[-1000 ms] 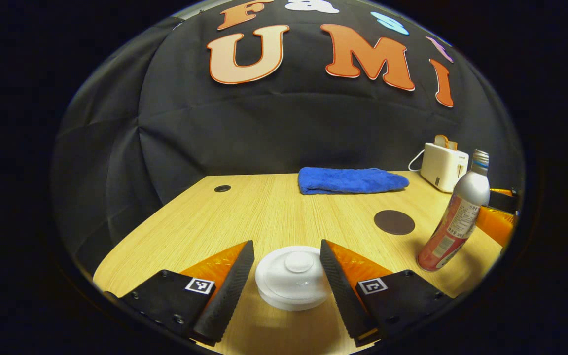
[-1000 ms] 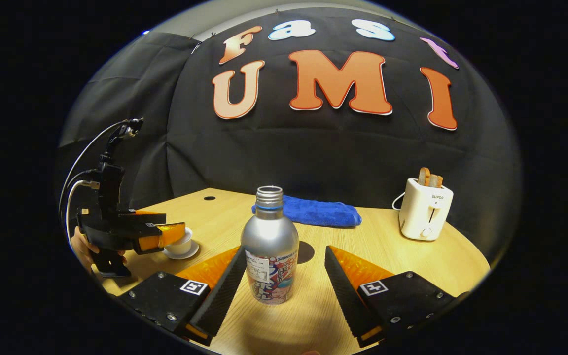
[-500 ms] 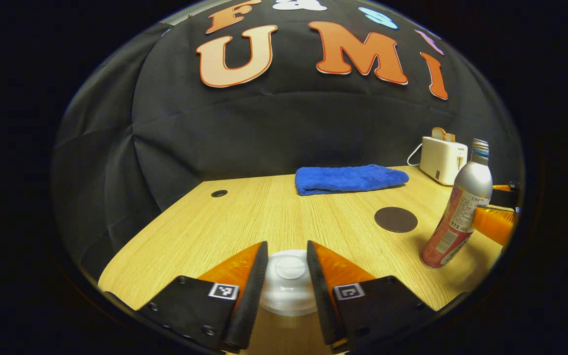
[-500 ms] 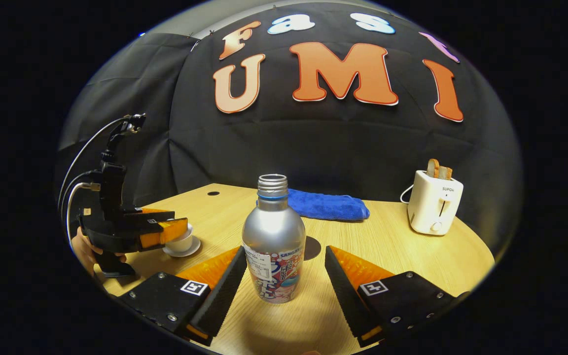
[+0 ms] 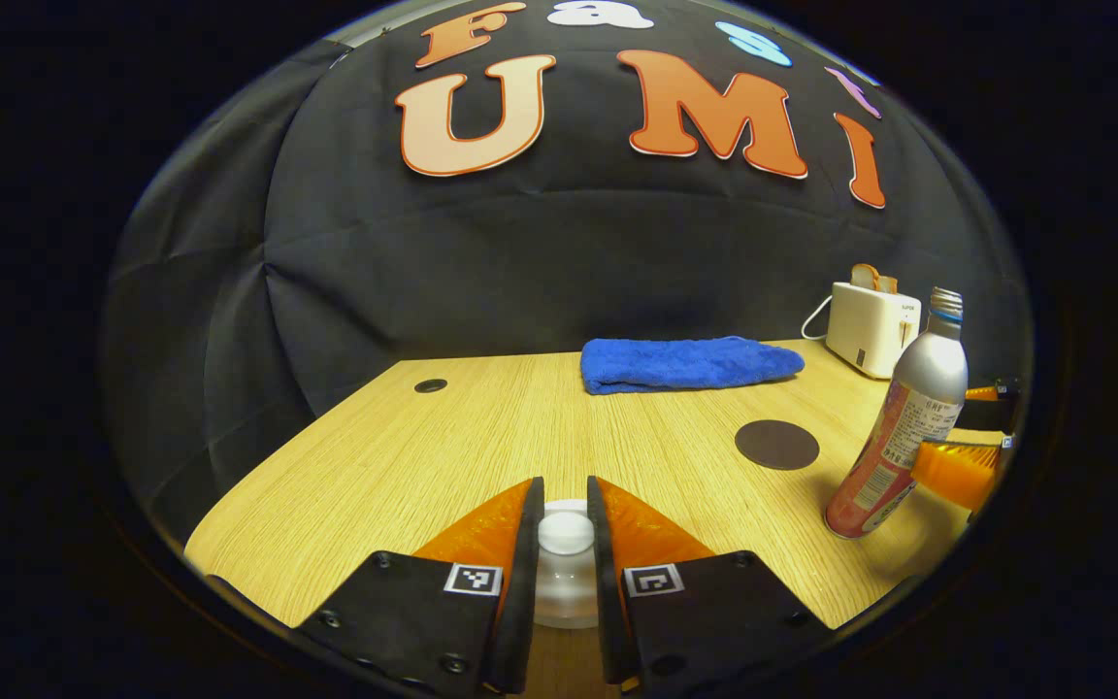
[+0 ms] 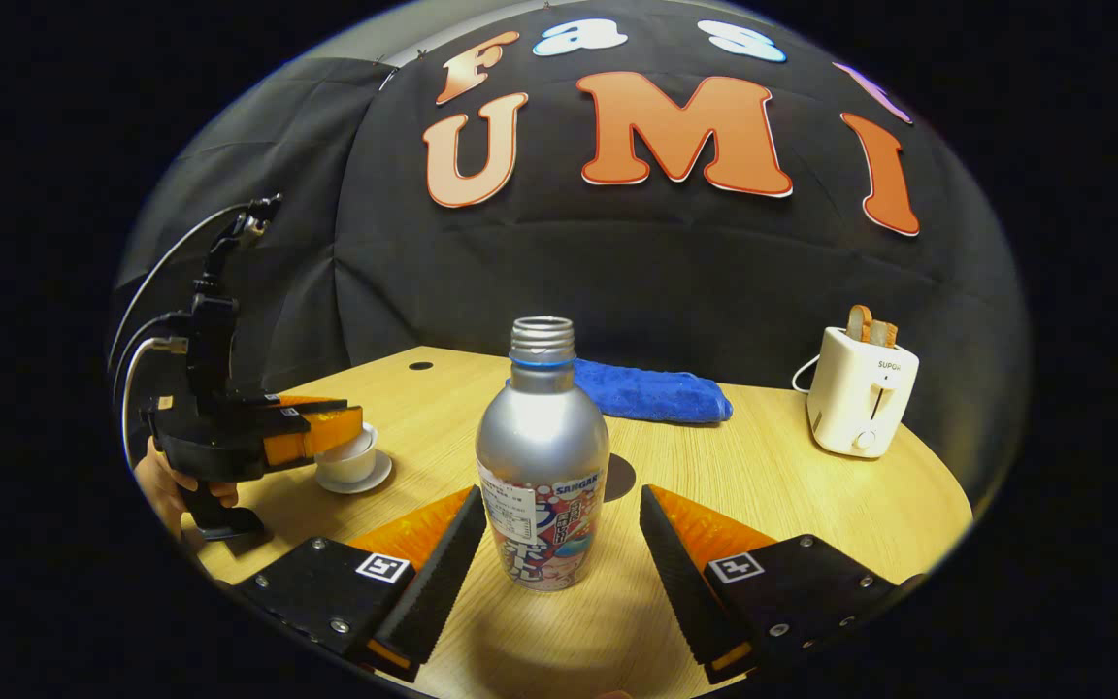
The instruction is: Open the teacup lid with one hand, grasp the water bottle and pour water into the teacup with the other hand; after pouring, place the water bottle on the coaster and then close the teacup lid.
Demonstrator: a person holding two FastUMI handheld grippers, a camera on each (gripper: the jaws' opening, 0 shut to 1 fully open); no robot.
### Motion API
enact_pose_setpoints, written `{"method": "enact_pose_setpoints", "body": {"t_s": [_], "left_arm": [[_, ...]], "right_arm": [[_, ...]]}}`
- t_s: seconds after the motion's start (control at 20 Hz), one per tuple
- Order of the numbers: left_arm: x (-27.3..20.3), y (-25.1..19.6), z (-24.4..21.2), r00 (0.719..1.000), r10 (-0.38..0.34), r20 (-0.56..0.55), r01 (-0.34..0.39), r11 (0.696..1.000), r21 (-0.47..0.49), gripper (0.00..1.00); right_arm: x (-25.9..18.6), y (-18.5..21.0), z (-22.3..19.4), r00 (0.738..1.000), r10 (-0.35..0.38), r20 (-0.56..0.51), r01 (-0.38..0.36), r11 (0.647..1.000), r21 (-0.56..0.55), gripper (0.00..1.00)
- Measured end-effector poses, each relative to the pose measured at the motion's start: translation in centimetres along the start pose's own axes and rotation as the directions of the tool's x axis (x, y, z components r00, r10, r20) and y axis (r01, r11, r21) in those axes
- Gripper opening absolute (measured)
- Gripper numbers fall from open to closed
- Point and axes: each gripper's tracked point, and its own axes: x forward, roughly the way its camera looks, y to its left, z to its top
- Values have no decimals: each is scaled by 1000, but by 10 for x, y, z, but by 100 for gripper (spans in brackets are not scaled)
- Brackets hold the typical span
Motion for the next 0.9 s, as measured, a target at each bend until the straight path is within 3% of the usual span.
{"method": "enact_pose_setpoints", "body": {"t_s": [0.35, 0.6, 0.75, 0.8, 0.9], "left_arm": [[-19, 26, 17, 996, 60, 65, -59, 998, -8, 32], [-36, 56, 20, 990, 109, 88, -109, 994, -1, 31], [-44, 76, 18, 986, 139, 89, -138, 990, -11, 32], [-47, 84, 16, 985, 149, 87, -149, 989, -11, 29], [-53, 95, 14, 983, 163, 85, -162, 987, -20, 31]], "right_arm": [[23, 12, -18, 995, 22, -94, -21, 1000, 14, 93], [28, 18, -20, 991, 12, -136, -12, 1000, 2, 80], [25, 20, -8, 990, -1, -140, -8, 998, -65, 80], [25, 20, -3, 991, -15, -135, 1, 994, -108, 80], [27, 17, 8, 990, -51, -131, 23, 978, -209, 80]]}}
